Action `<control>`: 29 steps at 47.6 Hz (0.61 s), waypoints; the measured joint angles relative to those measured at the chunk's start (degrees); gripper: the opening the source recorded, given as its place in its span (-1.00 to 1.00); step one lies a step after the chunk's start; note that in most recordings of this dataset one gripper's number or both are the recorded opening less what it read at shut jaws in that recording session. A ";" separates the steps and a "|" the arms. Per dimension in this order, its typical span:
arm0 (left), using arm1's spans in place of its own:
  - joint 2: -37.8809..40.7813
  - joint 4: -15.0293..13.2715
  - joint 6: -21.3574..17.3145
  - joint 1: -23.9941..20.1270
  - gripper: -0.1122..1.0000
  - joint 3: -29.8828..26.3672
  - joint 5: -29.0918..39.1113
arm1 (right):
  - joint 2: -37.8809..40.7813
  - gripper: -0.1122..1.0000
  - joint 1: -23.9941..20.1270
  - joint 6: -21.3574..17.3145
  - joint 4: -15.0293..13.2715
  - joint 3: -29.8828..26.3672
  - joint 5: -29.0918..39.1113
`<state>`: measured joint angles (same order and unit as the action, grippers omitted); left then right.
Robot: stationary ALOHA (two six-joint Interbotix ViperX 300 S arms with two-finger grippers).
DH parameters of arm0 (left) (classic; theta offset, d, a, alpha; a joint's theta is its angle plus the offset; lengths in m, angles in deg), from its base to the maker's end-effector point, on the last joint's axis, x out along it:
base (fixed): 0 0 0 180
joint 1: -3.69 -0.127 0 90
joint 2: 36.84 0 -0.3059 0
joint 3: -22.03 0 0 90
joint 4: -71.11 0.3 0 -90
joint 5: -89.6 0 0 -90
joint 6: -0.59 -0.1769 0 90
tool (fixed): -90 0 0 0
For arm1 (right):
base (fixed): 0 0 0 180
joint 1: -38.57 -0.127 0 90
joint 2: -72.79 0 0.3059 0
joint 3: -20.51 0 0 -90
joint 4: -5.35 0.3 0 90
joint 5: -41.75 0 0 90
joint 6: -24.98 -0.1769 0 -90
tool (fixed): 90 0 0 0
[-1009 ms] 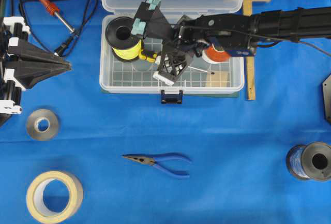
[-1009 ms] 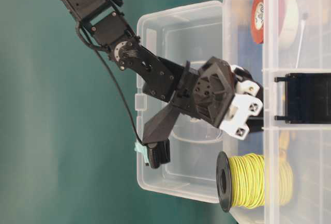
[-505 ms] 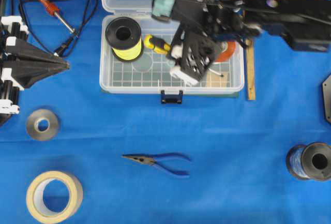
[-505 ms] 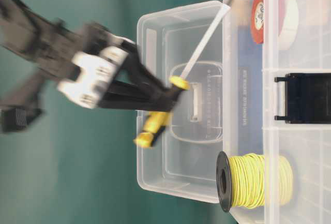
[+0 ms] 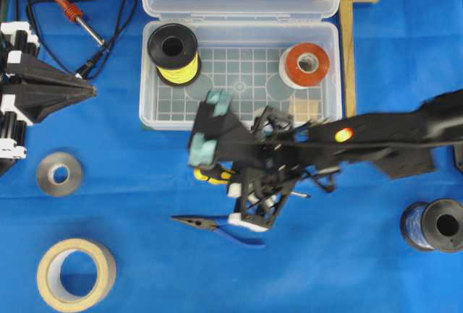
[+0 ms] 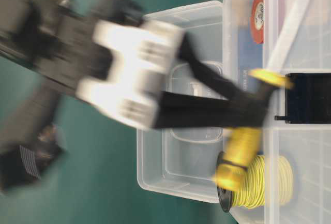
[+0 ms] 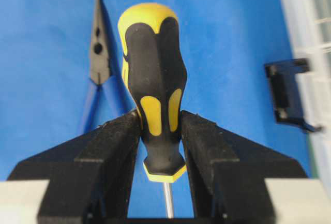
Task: Pick the screwdriver from the toolbox among several items.
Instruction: 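Lift the screwdriver out of the toolbox with the right gripper, then lower the screwdriver onto the table beside the blue pliers and release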
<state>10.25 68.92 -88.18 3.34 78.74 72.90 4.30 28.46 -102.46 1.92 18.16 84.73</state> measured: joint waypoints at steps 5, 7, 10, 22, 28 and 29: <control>0.09 0.00 0.00 -0.09 -0.80 -0.09 -0.09 | 5.80 -0.27 -0.62 -0.35 -0.26 -2.02 -0.62; 0.00 0.00 0.09 -0.09 -0.80 0.00 -0.09 | 7.73 -0.27 -0.70 -0.35 -0.18 -2.55 -0.79; 0.00 0.09 0.00 -0.09 -0.80 -0.09 -0.09 | 10.46 -0.27 -0.70 -0.35 -0.26 -3.52 -0.79; 0.09 0.00 0.09 -0.09 -0.80 0.00 -0.09 | 14.85 -0.27 -0.70 0.18 -0.53 -4.13 -2.11; 0.09 0.09 0.09 0.00 -0.80 0.00 -0.09 | 15.21 -0.28 -0.70 0.18 -0.53 -4.13 -3.43; 0.00 0.00 0.09 -0.09 -0.80 -0.09 -0.09 | 15.21 -0.28 -0.62 0.09 -0.53 -4.13 -3.52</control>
<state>10.25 68.92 -88.09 3.25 78.66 72.81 19.51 27.85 -102.37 1.39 14.03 81.21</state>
